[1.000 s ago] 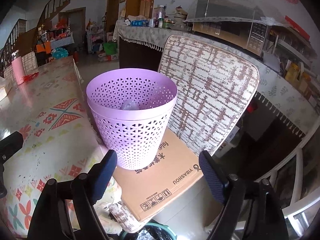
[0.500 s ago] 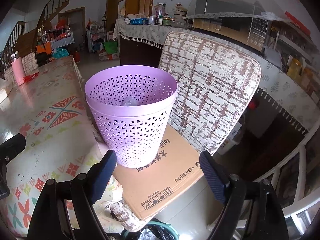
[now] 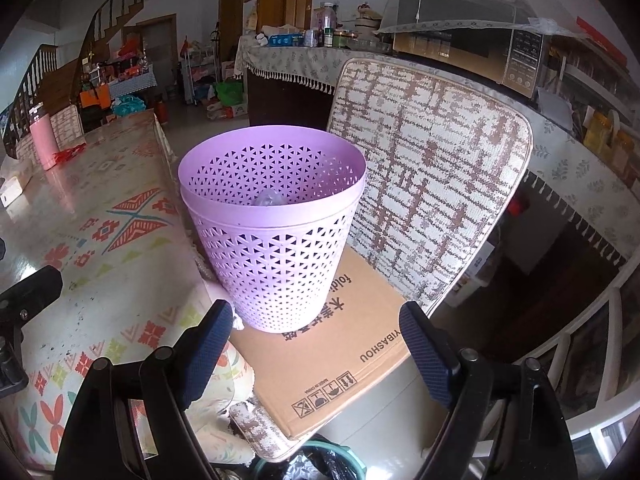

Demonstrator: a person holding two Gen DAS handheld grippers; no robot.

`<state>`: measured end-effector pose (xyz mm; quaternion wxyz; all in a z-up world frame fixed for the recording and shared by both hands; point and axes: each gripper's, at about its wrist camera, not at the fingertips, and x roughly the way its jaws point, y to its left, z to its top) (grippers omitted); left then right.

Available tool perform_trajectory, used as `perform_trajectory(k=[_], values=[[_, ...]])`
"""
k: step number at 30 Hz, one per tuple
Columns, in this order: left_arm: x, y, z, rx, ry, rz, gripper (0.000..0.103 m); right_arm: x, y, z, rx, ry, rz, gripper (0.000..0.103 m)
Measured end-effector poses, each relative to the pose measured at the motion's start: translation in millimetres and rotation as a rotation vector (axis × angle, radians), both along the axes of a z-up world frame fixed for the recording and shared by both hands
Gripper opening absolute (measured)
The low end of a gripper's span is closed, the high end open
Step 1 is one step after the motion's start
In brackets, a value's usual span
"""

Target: Collect trash

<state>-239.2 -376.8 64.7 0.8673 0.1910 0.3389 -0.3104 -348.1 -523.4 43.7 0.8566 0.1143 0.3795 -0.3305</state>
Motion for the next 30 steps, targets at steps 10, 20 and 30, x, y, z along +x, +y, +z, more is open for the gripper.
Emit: perform_trajectory(k=[10, 20, 30], values=[[-1.7, -2.3, -1.6, 0.006, 0.001, -0.003, 0.103, -3.0, -3.7, -2.1, 0.013, -0.008, -0.005, 0.089], [-4.1, -5.0, -2.3, 0.011, 0.002, -0.006, 0.103, -6.3, -8.4, -5.1, 0.025, -0.012, -0.013, 0.089], [-7.3, -12.0, -4.5, 0.022, 0.008, -0.023, 0.103, -6.5, -8.6, -5.8, 0.029, -0.013, -0.011, 0.089]])
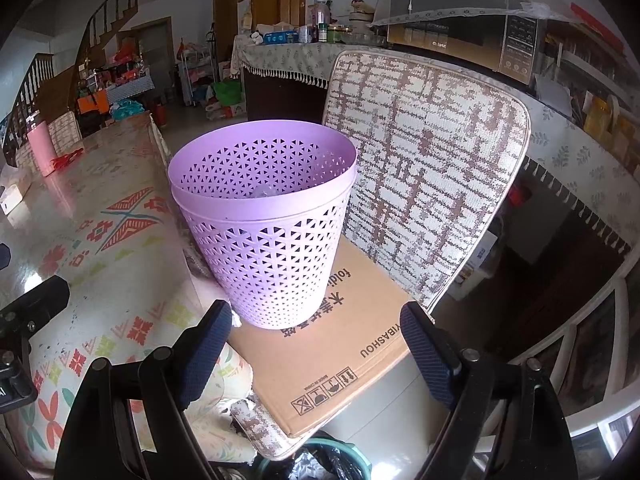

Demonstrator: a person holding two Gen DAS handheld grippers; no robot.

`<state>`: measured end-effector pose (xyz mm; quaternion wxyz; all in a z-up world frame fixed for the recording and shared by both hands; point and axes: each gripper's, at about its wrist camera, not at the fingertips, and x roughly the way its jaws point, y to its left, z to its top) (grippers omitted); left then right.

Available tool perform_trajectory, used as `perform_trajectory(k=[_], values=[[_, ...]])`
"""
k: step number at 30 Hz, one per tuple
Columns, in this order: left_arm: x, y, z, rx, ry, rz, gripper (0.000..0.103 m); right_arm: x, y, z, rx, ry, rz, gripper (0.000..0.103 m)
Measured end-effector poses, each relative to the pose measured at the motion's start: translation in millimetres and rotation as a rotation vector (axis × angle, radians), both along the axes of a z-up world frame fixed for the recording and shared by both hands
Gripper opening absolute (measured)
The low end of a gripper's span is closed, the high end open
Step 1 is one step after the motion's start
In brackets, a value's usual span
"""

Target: Collect trash

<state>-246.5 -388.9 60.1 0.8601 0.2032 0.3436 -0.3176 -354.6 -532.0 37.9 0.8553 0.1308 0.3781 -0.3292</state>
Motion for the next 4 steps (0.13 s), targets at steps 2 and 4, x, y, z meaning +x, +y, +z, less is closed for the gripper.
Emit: perform_trajectory(k=[2, 4], values=[[-0.7, 0.5, 0.9, -0.003, 0.002, -0.004, 0.103, -0.2, 0.1, -0.2, 0.0, 0.0, -0.001, 0.089], [-0.3, 2.4, 2.5, -0.014, 0.009, -0.006, 0.103, -0.7, 1.2, 0.4, 0.0, -0.002, -0.002, 0.089]])
